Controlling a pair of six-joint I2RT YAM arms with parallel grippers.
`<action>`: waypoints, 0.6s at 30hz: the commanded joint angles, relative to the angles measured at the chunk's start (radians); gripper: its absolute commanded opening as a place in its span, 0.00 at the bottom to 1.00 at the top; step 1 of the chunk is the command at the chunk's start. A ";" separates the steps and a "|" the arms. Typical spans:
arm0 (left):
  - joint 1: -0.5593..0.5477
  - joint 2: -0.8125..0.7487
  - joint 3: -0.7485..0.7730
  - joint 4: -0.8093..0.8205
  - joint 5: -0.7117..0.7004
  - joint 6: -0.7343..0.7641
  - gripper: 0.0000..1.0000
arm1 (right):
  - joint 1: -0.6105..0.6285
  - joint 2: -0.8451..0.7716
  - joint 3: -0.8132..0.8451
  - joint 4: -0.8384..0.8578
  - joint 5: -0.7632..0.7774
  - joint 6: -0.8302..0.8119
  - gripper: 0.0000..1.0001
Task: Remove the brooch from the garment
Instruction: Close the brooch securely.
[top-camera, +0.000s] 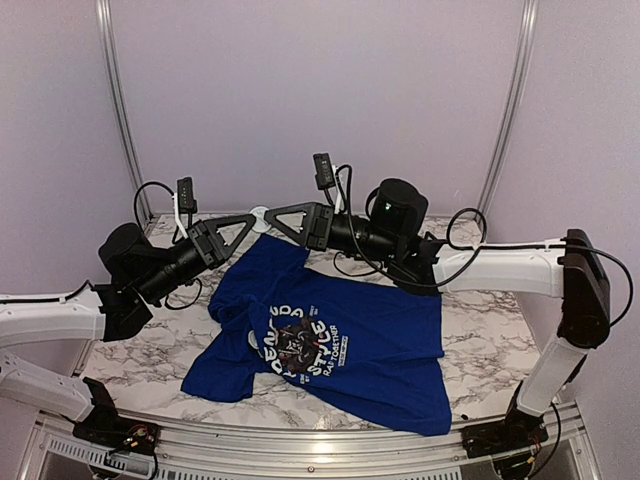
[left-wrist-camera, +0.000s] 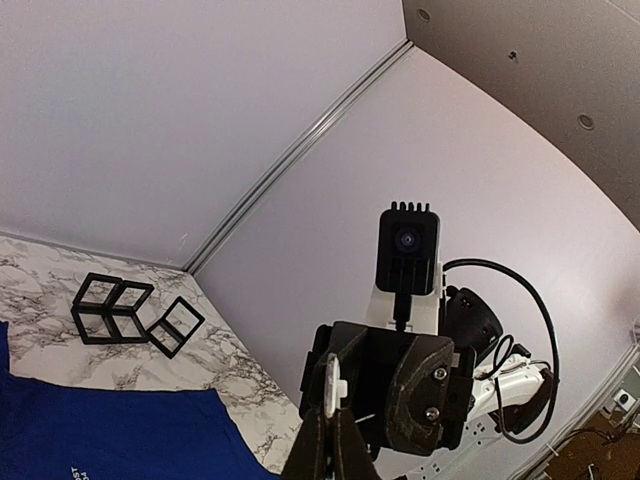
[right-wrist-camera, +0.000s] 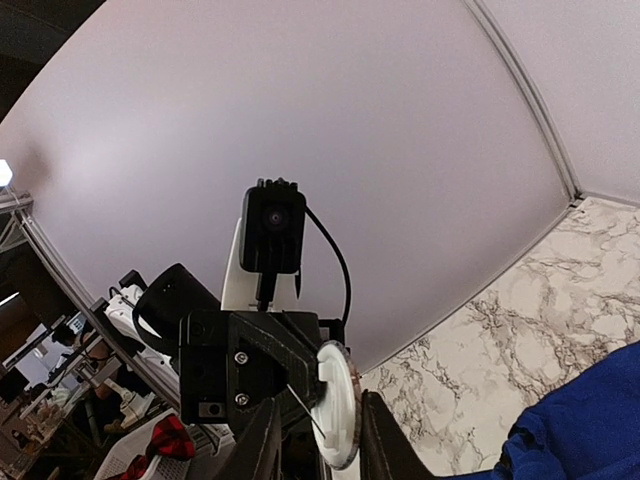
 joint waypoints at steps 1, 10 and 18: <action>0.000 0.005 0.032 0.013 0.038 0.018 0.00 | 0.013 0.021 0.055 0.002 -0.023 -0.015 0.24; -0.005 0.023 0.045 0.021 0.049 0.015 0.00 | 0.028 0.022 0.074 -0.032 -0.031 -0.042 0.25; -0.006 0.022 0.049 0.016 0.044 0.018 0.00 | 0.028 0.013 0.054 -0.033 -0.029 -0.045 0.24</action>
